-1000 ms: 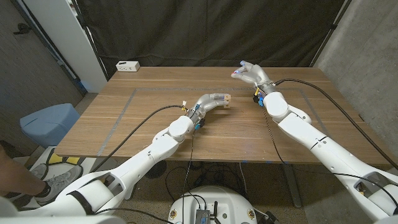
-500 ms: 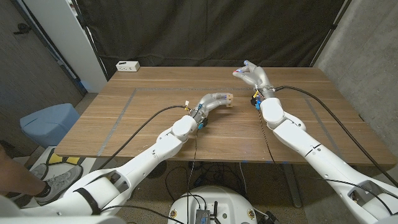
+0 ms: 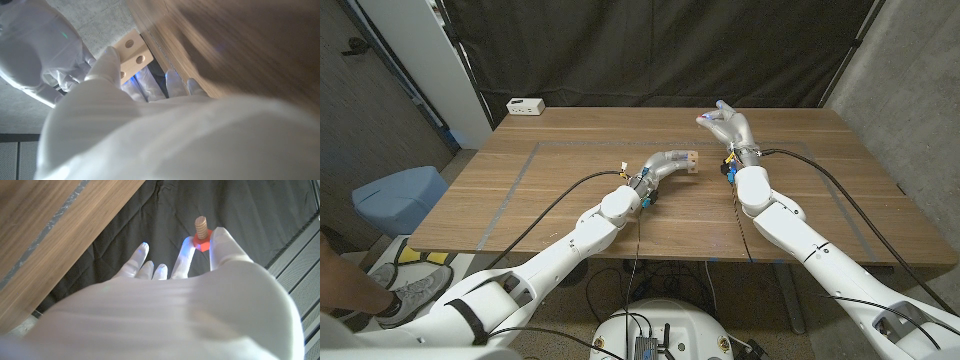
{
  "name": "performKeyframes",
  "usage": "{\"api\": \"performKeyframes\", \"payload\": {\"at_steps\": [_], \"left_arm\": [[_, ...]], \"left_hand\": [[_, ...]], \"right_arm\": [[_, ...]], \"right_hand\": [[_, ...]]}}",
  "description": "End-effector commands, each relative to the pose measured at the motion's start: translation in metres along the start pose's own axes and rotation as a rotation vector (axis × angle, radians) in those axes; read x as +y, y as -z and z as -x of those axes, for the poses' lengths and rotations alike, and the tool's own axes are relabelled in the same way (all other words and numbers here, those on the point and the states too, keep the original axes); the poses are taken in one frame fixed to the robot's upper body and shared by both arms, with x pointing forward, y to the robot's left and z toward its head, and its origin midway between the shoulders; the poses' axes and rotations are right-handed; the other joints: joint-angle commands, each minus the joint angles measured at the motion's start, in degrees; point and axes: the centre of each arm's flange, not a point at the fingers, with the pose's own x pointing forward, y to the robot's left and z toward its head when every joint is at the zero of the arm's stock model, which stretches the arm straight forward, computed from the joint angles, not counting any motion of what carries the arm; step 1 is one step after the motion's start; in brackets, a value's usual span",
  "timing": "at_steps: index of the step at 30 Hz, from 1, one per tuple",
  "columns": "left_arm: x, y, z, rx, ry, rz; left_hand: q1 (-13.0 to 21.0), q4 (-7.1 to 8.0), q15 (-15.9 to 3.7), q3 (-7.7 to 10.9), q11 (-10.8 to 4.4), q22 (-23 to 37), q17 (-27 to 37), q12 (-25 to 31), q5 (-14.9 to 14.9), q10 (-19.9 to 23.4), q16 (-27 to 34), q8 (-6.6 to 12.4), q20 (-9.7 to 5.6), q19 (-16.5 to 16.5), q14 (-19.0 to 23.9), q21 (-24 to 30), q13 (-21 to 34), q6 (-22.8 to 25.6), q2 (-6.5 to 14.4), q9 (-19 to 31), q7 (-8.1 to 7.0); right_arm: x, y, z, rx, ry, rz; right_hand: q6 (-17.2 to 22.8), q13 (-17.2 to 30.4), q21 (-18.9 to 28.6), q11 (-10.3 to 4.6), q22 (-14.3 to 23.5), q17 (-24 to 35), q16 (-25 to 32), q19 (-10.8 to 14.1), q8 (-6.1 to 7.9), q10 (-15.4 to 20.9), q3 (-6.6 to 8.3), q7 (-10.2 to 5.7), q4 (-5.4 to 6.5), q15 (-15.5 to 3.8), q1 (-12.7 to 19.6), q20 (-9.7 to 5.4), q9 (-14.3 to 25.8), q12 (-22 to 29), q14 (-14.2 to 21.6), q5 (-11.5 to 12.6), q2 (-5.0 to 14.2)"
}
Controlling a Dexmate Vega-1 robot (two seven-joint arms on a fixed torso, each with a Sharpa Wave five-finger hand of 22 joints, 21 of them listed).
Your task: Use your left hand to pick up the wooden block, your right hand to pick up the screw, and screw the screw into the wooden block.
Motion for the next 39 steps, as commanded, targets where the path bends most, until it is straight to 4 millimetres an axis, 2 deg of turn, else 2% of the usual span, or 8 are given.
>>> {"api": "performKeyframes", "payload": {"at_steps": [1,4,12,17,31,39], "left_arm": [[-0.003,0.004,-0.003,0.023,0.012,0.038],[-0.003,0.005,-0.003,0.025,0.015,0.039],[0.0,0.006,-0.004,0.024,0.016,0.042],[0.001,0.007,-0.003,0.029,0.016,0.05],[0.002,0.008,-0.002,0.03,0.021,0.079],[-0.001,0.009,0.0,0.029,0.026,0.104]], "left_hand": [[0.4,0.05,-3.74,0.11,0.19,0.1,0.1,0.1,0.3,0.5,-0.2,0.39,0.17,0.0,0.6,0.3,0.1,2.0,0.7,0.3,1.0],[0.4,0.06,-3.67,0.1,0.19,0.1,0.1,0.1,0.3,0.5,-0.2,0.38,0.21,0.1,0.6,0.3,0.1,2.0,0.7,0.3,1.02],[0.4,0.03,-3.7,0.07,0.2,0.1,0.1,0.0,0.4,0.5,-0.2,0.33,0.1,0.2,0.6,0.3,0.2,1.9,0.8,0.3,1.1],[0.4,0.01,-3.7,0.04,0.19,0.1,0.1,-0.1,0.4,0.4,-0.2,0.33,0.05,0.2,0.6,0.4,0.2,1.9,0.7,0.3,1.16],[0.4,0.03,-3.65,-0.06,0.19,0.1,0.1,-0.2,0.4,0.5,-0.2,0.3,0.11,0.1,0.7,0.3,0.3,2.0,0.8,0.3,1.14],[0.3,0.04,-3.57,-0.1,0.21,0.1,0.1,-0.3,0.4,0.6,-0.2,0.24,0.14,0.1,0.6,0.3,0.3,1.9,0.8,0.3,1.2]], "right_arm": [[0.006,0.002,0.01,0.004,0.014,-0.034],[0.007,0.003,0.011,0.005,0.018,-0.05],[0.008,0.003,0.012,0.004,0.021,-0.064],[0.009,0.005,0.014,-0.001,0.017,-0.075],[0.012,0.011,0.023,0.002,0.023,-0.116],[0.011,0.019,0.031,-0.008,0.031,-0.14]], "right_hand": [[-0.6,0.2,-0.1,-0.12,0.2,0.1,-0.1,-0.1,-0.29,-0.4,0.14,-0.08,-0.33,-2.97,0.1,-3.28,-0.2,-0.1,0.1,0.4,0.52],[-0.9,0.2,-0.1,-0.82,0.2,0.1,-0.2,-0.3,-0.47,-0.8,0.15,-0.24,-0.44,-2.92,0.4,-3.32,-0.3,-0.3,0.0,0.5,0.69],[-1.4,0.2,-0.1,-0.86,0.2,0.0,-0.3,-0.5,-0.73,-1.2,0.15,-0.53,-0.57,-2.96,0.8,-3.27,-0.6,-0.3,-0.2,0.6,1.0],[-1.7,0.2,-0.1,-1.49,0.2,0.0,-0.4,-0.7,-0.9,-1.8,0.21,-0.84,-0.77,-2.92,1.3,-3.21,-0.8,-0.5,-0.5,0.7,1.27],[-2.5,0.2,-0.1,-2.1,0.2,-0.1,-0.6,-1.1,-1.32,-2.5,0.36,-1.29,-1.13,-2.8,2.4,-3.16,-1.3,-0.5,-0.9,0.9,1.74],[-2.6,0.2,-0.2,-2.25,0.2,-0.1,-0.7,-1.3,-1.4,-2.7,0.25,-1.3,-1.04,-2.83,2.5,-3.15,-1.4,-0.5,-1.1,0.9,1.87]]}}
